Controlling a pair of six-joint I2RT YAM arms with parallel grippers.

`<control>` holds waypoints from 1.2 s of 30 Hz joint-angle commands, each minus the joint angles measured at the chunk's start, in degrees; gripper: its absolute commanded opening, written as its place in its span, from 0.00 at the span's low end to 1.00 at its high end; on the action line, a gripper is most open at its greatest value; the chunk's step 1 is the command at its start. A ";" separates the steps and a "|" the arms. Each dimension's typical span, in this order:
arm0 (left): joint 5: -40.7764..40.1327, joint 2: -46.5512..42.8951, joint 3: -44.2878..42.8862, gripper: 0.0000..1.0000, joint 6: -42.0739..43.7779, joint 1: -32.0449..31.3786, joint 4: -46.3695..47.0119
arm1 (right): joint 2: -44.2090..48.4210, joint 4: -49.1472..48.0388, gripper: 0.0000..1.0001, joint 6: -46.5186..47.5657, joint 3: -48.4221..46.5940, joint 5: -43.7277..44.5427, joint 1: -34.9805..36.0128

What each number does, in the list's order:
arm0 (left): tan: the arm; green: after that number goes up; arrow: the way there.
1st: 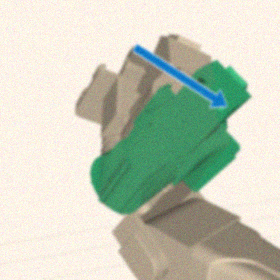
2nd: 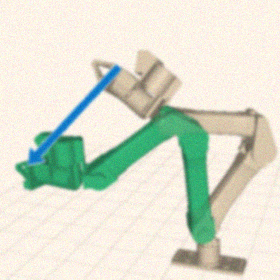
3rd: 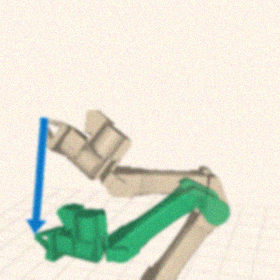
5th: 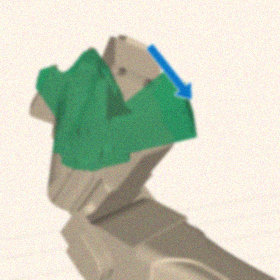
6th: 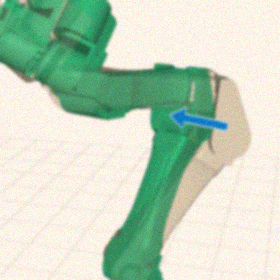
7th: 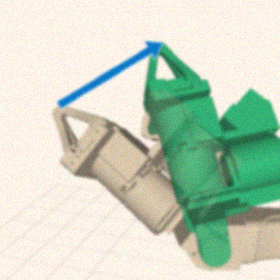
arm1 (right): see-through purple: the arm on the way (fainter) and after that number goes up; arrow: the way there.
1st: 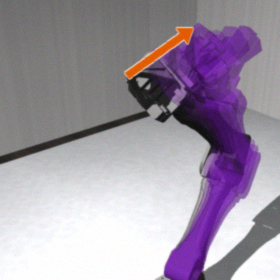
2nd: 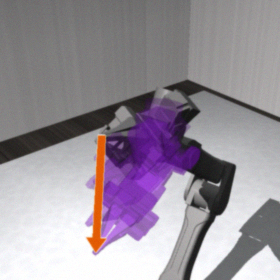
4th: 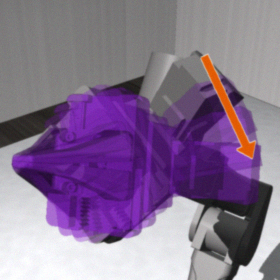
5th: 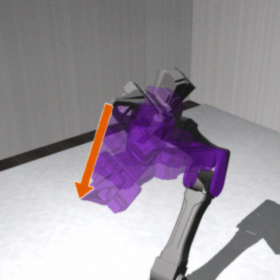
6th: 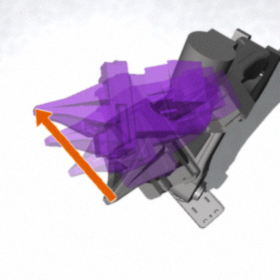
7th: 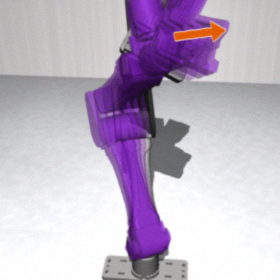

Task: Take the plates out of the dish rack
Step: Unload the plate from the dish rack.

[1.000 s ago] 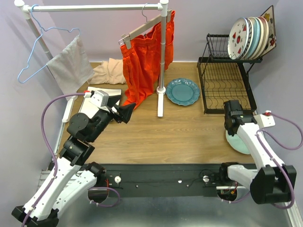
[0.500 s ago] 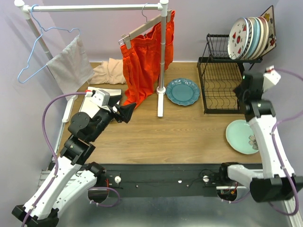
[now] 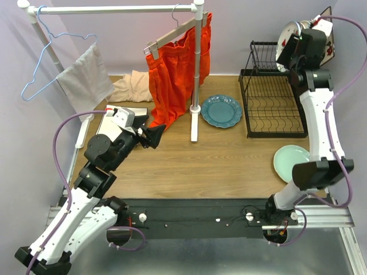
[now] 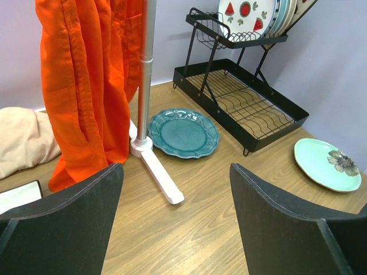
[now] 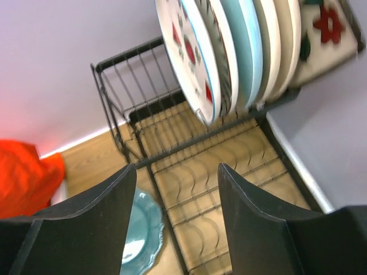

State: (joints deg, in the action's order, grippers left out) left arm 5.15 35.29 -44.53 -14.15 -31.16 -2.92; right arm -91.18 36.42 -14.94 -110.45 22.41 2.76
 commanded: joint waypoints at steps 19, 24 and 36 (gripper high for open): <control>1.27 0.92 -0.03 0.84 1.23 -0.13 -0.33 | -21.05 -0.91 0.54 13.88 -23.67 -9.40 -8.48; 0.13 0.75 -0.11 0.84 1.23 -0.04 -0.42 | -22.46 -2.32 0.51 14.32 -24.46 -10.81 -8.57; -0.40 1.45 -0.20 0.84 1.23 -0.04 -0.69 | -25.54 -5.05 0.49 17.93 -25.34 -8.62 -8.57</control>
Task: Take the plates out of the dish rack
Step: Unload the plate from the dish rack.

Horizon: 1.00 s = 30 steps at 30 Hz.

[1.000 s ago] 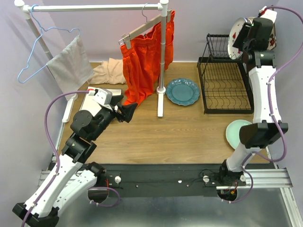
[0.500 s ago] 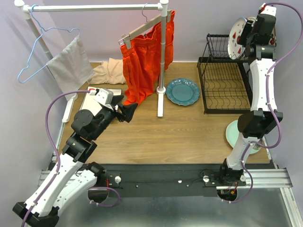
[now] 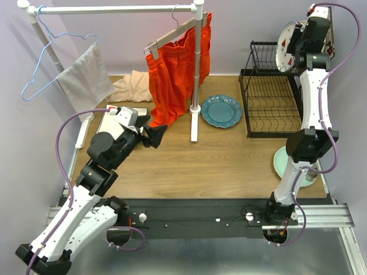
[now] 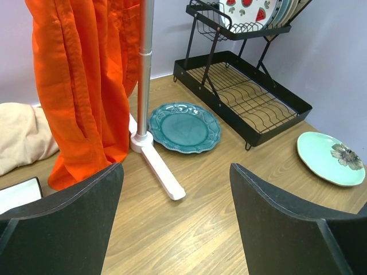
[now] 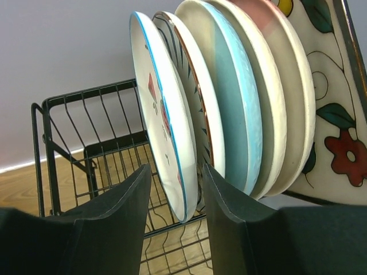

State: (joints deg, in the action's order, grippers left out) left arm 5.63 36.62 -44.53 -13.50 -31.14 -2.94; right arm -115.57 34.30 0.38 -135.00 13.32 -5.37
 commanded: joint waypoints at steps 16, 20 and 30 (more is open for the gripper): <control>-1.32 0.64 -0.29 0.84 0.75 -0.07 -0.75 | -5.63 -5.47 0.48 4.45 -0.97 3.29 -0.43; -1.15 0.91 -0.29 0.84 0.75 -0.07 -0.75 | -6.16 -6.18 0.47 4.98 -0.88 4.08 -0.35; -0.88 0.82 -0.55 0.84 0.84 0.02 -0.58 | -7.83 -7.67 0.45 7.00 -0.97 3.91 0.36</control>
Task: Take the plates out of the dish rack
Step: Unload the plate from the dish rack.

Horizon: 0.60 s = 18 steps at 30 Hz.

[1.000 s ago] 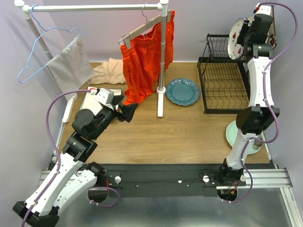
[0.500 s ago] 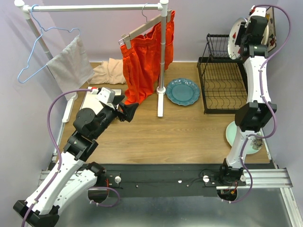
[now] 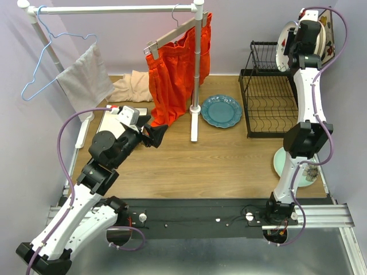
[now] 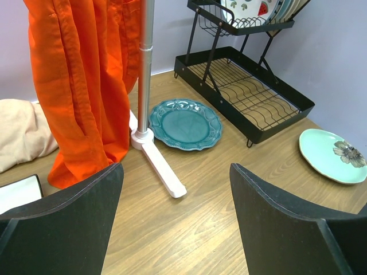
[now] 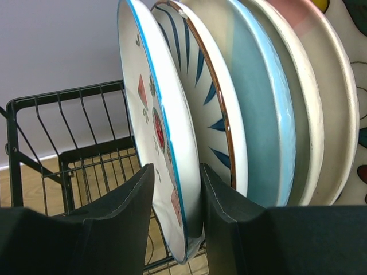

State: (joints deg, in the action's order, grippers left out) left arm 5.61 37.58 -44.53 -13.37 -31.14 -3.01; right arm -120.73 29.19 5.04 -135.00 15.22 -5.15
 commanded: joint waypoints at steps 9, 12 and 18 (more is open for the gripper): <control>-0.77 -0.14 -0.55 0.84 0.80 0.02 -0.51 | -3.64 -3.44 0.44 4.01 -0.97 1.74 0.58; -0.77 -0.14 -0.47 0.84 0.89 0.02 -0.51 | -3.64 -3.79 0.41 4.36 -0.97 1.04 0.58; -0.68 0.21 -0.55 0.84 0.80 0.02 -0.51 | -3.64 -4.93 0.35 4.19 -0.88 -0.11 0.49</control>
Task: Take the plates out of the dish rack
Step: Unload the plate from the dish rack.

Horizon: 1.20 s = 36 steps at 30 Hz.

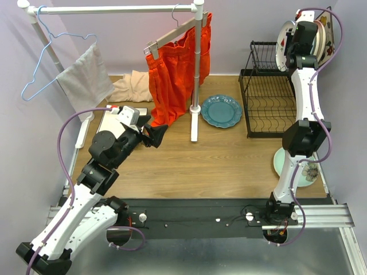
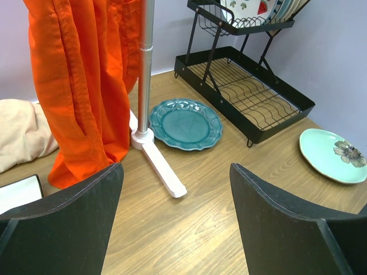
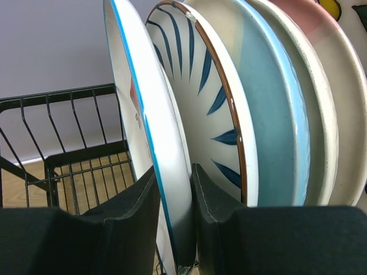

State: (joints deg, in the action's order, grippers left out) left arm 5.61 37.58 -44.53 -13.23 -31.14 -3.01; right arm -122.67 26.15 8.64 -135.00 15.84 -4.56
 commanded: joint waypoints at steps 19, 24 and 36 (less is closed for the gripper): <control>-0.60 0.47 -0.55 0.84 0.67 0.11 -0.42 | 1.38 -6.11 0.01 4.89 -1.41 -3.18 -0.10; -0.77 0.47 -0.47 0.84 0.67 0.11 -0.42 | 2.00 -8.66 0.01 5.94 -2.81 -2.21 -0.19; -0.95 0.74 -0.38 0.84 0.58 0.11 -0.51 | 4.02 -11.47 0.01 6.38 -3.52 -2.39 -0.19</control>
State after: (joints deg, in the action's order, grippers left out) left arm 5.61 38.30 -44.53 -13.23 -31.14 -3.01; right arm -122.74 24.03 13.65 -135.02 13.41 -4.82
